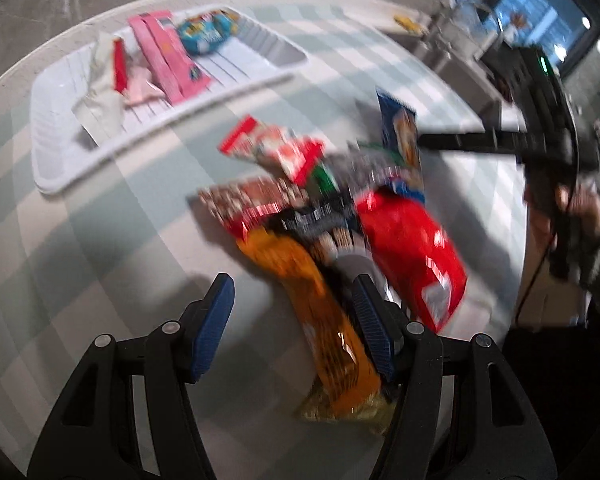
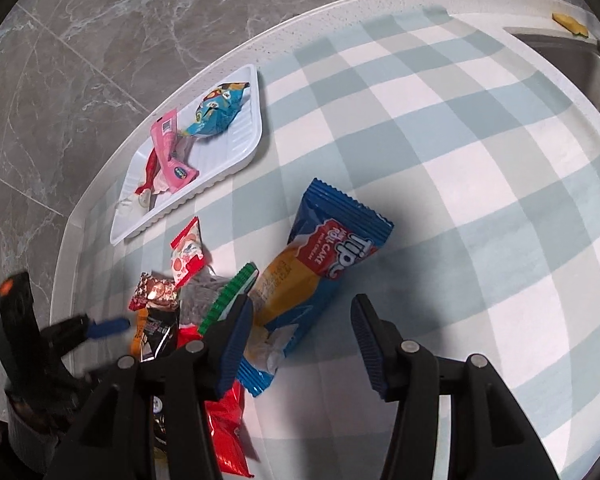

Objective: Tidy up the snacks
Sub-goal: 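Grasp the orange bar with left tool while right tool grasps the blue Tipo cake packet, then carry the orange bar and Tipo packet into the tray and release both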

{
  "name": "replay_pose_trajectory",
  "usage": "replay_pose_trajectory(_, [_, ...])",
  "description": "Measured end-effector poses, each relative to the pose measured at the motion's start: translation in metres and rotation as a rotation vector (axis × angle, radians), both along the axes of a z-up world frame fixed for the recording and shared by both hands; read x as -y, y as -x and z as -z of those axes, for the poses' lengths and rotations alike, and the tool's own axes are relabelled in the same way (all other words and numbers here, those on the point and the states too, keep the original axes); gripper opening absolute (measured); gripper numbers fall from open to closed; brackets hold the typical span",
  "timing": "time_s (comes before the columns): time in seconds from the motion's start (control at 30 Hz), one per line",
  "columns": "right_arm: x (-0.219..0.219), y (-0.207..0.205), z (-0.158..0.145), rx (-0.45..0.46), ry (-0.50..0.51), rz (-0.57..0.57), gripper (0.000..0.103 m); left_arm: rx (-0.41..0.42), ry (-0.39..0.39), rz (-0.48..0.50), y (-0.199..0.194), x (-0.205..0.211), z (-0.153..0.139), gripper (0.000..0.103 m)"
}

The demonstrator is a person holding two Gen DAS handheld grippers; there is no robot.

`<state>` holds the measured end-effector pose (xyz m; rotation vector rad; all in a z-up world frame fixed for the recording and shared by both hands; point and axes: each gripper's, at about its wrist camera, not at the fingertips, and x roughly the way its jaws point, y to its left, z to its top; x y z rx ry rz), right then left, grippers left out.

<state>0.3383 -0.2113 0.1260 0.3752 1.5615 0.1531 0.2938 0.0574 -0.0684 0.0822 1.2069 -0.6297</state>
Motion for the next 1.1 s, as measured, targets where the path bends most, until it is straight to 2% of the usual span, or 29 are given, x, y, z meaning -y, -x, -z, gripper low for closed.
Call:
replay_pose_trajectory(0.2, [-0.003, -0.011, 0.013, -0.019, -0.002, 0.026, 0.055, -0.004, -0.064, 0.039, 0.010, 0.010, 0.015, 0.059])
replay_pose_trajectory(0.37, [-0.009, -0.017, 0.023, -0.044, 0.014, 0.032, 0.054, 0.048, -0.101, 0.058, 0.016, 0.018, 0.017, 0.058])
replay_pose_trajectory(0.43, [-0.014, -0.018, 0.023, -0.038, 0.030, 0.006, 0.043, 0.073, -0.110, 0.066, 0.018, 0.018, 0.017, 0.045])
replay_pose_trajectory(0.47, [-0.013, -0.018, 0.024, -0.038, 0.019, 0.008, 0.034, 0.083, -0.109, 0.061, 0.018, 0.017, 0.016, 0.037])
replay_pose_trajectory(0.5, [-0.011, -0.017, 0.025, -0.043, -0.005, 0.023, 0.032, 0.084, -0.092, 0.055, 0.018, 0.014, 0.016, 0.029])
replay_pose_trajectory(0.67, [0.006, -0.015, 0.025, -0.058, -0.140, 0.105, 0.031, -0.010, 0.098, -0.078, 0.004, -0.021, 0.019, 0.020])
replay_pose_trajectory(0.77, [0.019, -0.015, 0.025, -0.067, -0.231, 0.181, 0.031, -0.047, 0.167, -0.124, 0.000, -0.036, 0.021, 0.020])
replay_pose_trajectory(0.9, [0.029, -0.018, 0.020, -0.063, -0.296, 0.235, 0.031, -0.083, 0.281, -0.180, -0.004, -0.054, 0.015, 0.020])
replay_pose_trajectory(1.1, [0.022, -0.037, 0.015, -0.047, -0.335, 0.226, 0.031, -0.081, 0.425, -0.258, -0.027, -0.078, -0.004, 0.020])
